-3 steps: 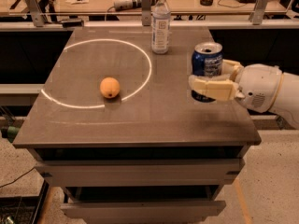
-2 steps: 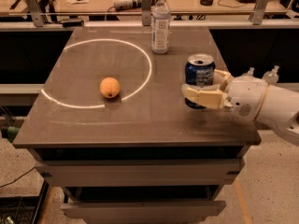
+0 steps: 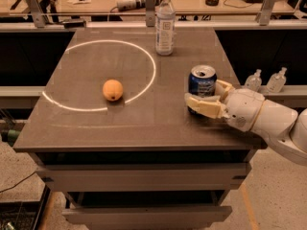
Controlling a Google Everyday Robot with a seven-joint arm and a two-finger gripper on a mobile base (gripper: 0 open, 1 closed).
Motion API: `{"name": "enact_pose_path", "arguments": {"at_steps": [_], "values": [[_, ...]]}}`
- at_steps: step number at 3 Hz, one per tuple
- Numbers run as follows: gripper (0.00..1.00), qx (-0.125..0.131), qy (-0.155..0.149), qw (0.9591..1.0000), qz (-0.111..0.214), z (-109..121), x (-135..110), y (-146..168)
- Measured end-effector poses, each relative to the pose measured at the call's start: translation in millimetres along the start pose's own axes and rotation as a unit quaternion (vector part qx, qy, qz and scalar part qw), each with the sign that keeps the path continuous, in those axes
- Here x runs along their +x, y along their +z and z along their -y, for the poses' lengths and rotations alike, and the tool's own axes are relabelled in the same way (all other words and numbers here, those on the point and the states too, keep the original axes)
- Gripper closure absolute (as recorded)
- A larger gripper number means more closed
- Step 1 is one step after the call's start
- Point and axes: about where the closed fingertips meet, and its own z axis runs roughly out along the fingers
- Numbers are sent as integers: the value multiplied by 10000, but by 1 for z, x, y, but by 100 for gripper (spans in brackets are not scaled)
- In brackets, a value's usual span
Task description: Place pepsi can upright
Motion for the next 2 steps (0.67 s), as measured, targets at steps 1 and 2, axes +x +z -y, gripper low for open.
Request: {"name": "enact_pose_path", "arguments": {"at_steps": [1,2], "values": [[100,35,-115,9999,107,4,4,0],[82,13,-117,9999,106,3,3,2]]}}
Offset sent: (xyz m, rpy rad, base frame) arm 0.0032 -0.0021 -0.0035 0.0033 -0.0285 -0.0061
